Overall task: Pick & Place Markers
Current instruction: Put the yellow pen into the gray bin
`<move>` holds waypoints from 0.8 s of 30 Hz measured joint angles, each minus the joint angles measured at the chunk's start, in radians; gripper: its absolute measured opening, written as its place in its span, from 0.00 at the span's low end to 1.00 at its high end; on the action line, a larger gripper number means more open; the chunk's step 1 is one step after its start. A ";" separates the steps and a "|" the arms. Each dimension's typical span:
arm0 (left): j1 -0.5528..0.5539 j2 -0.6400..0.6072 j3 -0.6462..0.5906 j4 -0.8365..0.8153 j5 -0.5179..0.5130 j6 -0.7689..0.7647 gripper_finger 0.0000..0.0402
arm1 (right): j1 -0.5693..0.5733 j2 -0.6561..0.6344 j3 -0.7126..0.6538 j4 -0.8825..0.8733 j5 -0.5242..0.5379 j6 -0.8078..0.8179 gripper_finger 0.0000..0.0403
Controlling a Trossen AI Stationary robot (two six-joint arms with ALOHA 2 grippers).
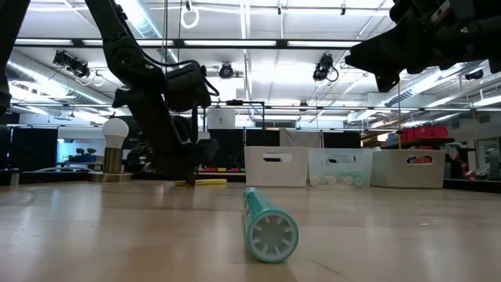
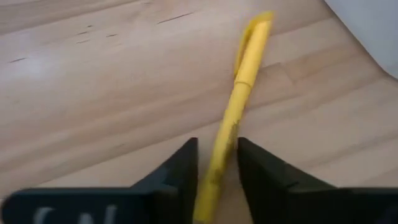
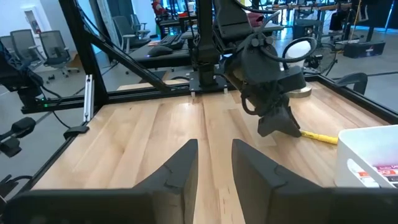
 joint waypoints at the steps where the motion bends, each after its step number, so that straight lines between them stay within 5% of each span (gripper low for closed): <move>1: -0.006 0.000 -0.006 0.000 0.000 0.000 0.26 | 0.000 0.000 0.000 0.000 0.000 0.000 0.24; 6: -0.041 -0.001 -0.031 -0.015 -0.014 -0.013 0.07 | 0.000 0.000 0.000 -0.002 0.000 0.003 0.24; 13: -0.113 -0.068 -0.040 -0.193 -0.081 -0.176 0.07 | 0.000 0.000 0.000 -0.031 0.003 0.003 0.24; 20: -0.219 -0.266 -0.041 -0.167 -0.148 -0.023 0.07 | -0.014 0.015 0.000 -0.163 0.089 -0.033 0.24; 24: -0.290 -0.308 -0.042 0.049 -0.165 0.141 0.07 | -0.018 0.063 0.000 -0.173 0.090 0.012 0.24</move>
